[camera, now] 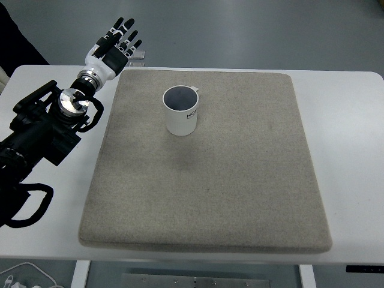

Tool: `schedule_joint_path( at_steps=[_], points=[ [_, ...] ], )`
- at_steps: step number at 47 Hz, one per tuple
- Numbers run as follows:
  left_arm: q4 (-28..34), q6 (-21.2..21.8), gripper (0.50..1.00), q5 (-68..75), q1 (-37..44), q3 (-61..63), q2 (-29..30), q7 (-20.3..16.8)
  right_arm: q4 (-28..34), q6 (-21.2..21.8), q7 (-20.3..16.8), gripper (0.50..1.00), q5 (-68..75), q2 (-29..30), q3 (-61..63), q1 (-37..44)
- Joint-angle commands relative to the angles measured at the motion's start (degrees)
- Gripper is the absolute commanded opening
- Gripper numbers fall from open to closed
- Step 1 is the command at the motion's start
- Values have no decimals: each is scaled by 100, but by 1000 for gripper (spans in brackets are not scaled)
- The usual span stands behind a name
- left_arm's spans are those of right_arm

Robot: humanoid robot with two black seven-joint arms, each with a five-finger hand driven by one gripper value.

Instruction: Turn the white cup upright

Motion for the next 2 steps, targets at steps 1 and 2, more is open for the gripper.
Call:
schedule_joint_path(
  at_steps=[1, 2],
  points=[
    [22, 0, 1000, 28, 1, 5, 0, -27, 9, 7, 0, 930, 1, 0, 2, 1],
    [22, 0, 1000, 28, 1, 13, 0, -27, 9, 7, 0, 930, 1, 0, 2, 1]
  ],
)
